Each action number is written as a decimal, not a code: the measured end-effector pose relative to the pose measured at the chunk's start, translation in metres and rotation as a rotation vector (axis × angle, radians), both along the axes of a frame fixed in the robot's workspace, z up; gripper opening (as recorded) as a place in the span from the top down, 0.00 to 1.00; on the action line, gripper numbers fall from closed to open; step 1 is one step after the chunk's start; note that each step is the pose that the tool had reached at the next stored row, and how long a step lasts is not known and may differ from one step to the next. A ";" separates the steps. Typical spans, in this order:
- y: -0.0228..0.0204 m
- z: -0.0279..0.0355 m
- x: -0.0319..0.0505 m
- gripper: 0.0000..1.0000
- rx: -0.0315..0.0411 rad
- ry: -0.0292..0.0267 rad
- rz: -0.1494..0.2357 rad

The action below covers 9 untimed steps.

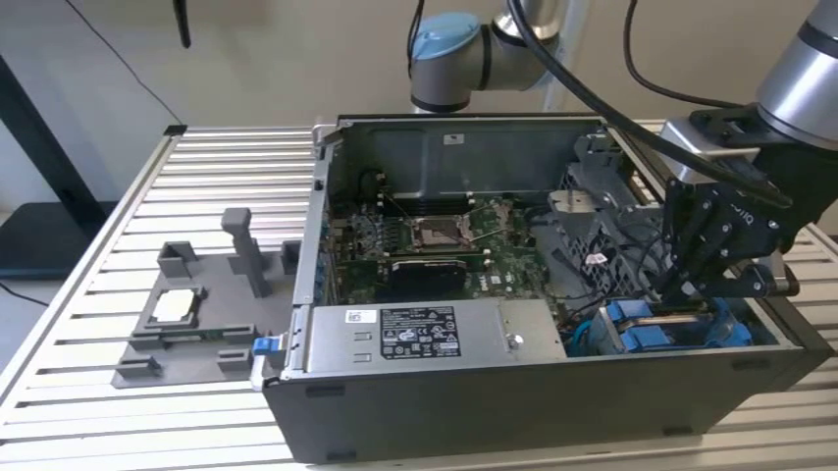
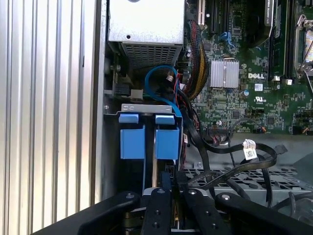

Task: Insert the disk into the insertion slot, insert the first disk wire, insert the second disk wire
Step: 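Insert the second disk wire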

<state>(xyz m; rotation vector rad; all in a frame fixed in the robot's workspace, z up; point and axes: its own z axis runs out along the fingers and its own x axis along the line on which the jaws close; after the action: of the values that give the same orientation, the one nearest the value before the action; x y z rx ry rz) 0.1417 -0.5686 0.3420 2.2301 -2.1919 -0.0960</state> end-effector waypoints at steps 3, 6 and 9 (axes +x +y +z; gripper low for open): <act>0.0000 -0.0010 0.0000 0.84 0.0010 -0.0001 0.000; -0.0002 -0.0007 0.0000 0.84 0.0003 0.0000 0.000; -0.0003 -0.0008 0.0000 0.84 0.0000 0.0000 0.000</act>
<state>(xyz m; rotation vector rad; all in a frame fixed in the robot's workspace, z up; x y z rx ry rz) 0.1418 -0.5689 0.3412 2.2301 -2.1919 -0.0960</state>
